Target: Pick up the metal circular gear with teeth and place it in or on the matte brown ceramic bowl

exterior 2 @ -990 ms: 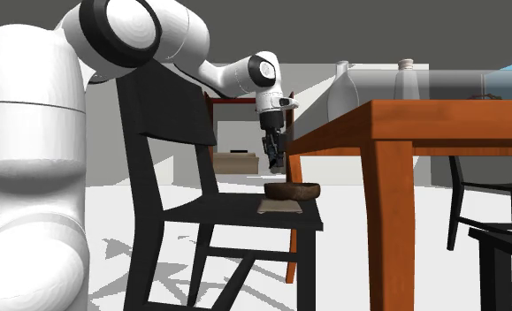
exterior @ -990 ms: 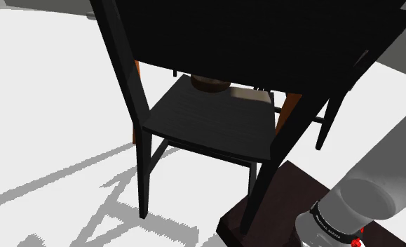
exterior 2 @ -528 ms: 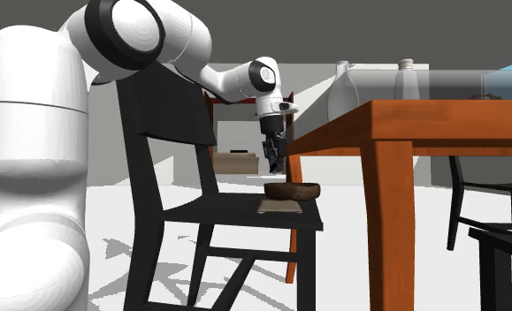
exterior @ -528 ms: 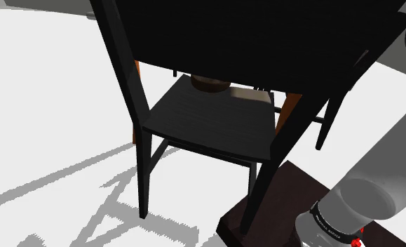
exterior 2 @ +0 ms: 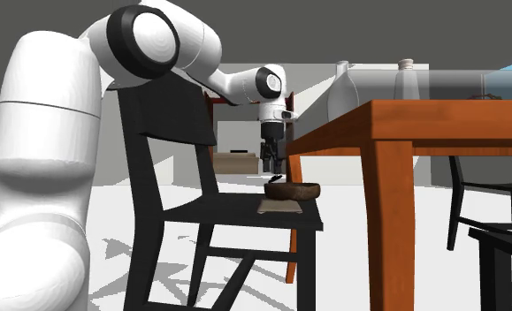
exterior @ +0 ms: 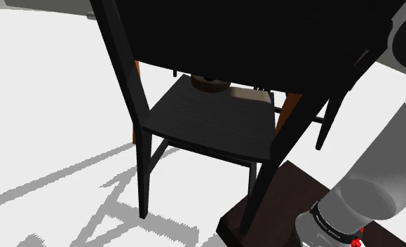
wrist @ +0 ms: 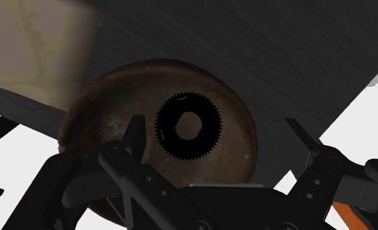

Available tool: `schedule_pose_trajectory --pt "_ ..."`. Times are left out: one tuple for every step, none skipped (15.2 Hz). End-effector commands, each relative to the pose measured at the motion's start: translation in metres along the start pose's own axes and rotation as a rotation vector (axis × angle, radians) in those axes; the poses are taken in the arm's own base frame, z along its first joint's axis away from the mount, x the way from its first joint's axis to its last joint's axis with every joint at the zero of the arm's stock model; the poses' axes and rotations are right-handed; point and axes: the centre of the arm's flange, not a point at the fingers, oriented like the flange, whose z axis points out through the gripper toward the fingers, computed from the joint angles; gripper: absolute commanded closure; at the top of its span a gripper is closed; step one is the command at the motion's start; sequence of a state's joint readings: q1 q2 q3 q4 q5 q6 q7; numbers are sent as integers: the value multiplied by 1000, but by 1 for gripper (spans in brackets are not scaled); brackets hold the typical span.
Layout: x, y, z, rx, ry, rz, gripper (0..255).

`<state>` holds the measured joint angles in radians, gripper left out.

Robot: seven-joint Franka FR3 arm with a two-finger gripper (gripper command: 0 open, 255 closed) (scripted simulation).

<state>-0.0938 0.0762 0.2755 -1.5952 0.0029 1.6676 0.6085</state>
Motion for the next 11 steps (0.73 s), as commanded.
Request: schedule_pose_trajectory --pt "25 21 -14 -105 193 -16 0" --pt "23 20 -26 -105 193 -16 0" --pt "21 19 -37 -105 193 -16 0" --pt "21 19 -37 -105 193 -16 0" --pt "21 19 -37 -105 193 -16 0" --pt "21 19 -37 -105 193 -16 0" --pt "21 19 -37 -105 193 -16 0" --pt "21 19 -37 -105 193 -16 0" --pt "21 19 -37 -105 193 -16 0" --pt "21 19 -37 -105 193 -16 0" --pt "21 19 -37 -105 193 -16 0"
